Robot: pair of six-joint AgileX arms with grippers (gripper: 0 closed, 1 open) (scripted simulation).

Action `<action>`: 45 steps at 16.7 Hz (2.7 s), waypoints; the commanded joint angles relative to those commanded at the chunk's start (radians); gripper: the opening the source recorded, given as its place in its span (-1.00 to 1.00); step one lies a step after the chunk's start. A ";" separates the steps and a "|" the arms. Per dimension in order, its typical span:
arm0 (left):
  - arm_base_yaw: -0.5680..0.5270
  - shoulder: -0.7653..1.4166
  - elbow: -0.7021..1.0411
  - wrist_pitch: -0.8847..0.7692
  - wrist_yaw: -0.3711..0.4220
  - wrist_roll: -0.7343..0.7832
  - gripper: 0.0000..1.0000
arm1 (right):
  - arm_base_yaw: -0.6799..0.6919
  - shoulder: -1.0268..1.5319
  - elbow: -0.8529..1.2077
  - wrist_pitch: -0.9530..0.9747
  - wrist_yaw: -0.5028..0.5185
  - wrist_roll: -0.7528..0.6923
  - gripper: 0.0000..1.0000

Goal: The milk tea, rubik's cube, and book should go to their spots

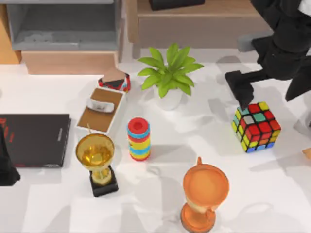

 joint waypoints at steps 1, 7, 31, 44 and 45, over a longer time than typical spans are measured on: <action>0.000 0.000 0.000 0.000 0.000 0.000 1.00 | 0.004 0.002 -0.001 -0.008 0.001 0.000 1.00; 0.000 0.000 0.000 0.000 0.000 0.000 1.00 | 0.001 0.002 -0.014 0.007 0.000 -0.001 1.00; 0.000 0.000 0.000 0.000 0.000 0.000 1.00 | 0.006 0.049 -0.173 0.211 0.001 0.002 -0.81; 0.000 0.000 0.000 0.000 0.000 0.000 1.00 | 0.003 0.040 -0.150 0.178 0.002 0.002 -1.00; 0.000 0.000 0.000 0.000 0.000 0.000 1.00 | 0.003 0.034 -0.135 0.158 0.002 0.003 -1.00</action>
